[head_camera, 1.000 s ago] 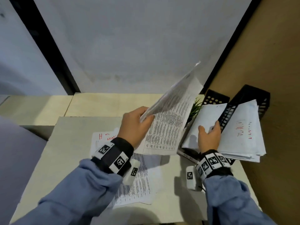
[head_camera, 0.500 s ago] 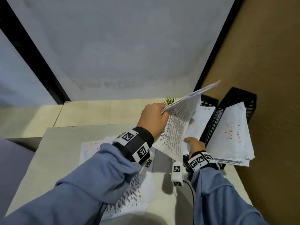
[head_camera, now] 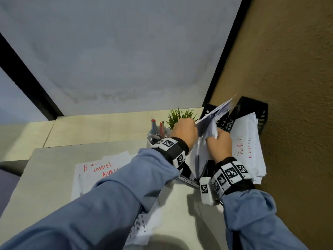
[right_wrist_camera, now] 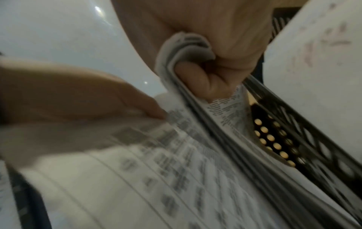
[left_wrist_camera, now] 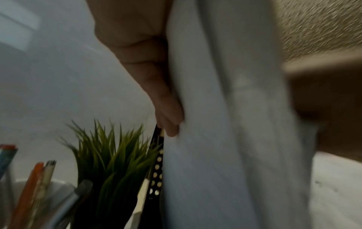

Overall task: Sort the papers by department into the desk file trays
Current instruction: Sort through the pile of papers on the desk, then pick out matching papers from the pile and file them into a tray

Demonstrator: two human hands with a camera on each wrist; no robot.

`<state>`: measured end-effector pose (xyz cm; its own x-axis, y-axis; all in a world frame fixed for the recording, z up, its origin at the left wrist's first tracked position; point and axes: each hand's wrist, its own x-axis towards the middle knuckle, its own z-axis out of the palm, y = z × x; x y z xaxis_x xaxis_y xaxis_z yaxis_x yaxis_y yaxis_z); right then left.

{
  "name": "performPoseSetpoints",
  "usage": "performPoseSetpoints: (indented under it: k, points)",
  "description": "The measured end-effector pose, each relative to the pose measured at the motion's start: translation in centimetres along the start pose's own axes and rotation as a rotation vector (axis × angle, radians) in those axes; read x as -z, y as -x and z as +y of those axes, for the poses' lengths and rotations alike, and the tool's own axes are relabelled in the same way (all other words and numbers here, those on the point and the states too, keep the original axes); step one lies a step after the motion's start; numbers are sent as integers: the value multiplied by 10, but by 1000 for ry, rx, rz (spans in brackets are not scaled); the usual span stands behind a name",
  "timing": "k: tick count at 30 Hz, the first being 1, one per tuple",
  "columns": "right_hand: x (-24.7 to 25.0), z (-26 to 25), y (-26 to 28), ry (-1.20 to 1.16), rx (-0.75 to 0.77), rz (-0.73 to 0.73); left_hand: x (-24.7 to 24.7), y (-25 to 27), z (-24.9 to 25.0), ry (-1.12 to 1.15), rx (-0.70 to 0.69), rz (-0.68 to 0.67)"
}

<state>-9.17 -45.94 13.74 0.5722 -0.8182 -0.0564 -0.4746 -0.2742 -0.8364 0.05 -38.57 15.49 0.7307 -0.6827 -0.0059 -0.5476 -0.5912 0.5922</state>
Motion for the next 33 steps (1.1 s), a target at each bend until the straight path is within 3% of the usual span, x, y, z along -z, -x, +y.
performPoseSetpoints:
  k: [6,12,18,22,24,29,33]
  points:
    - [7,-31,9,122,138,44,-27,-15,0,-6,114,-72]
    - [-21,-21,12,261,74,22,-36,-24,-9,138,132,-258]
    - [-41,5,5,383,-38,-88,-45,-12,-33,197,48,-205]
    - [-40,1,8,336,-6,15,-45,-12,-35,345,-16,-154]
    - [-40,-1,11,359,-4,30,-46,-12,-38,385,5,-213]
    - [-52,17,16,387,-130,-170,-43,4,-51,373,102,-266]
    - [-55,21,23,298,-161,-85,-32,36,-70,749,195,-158]
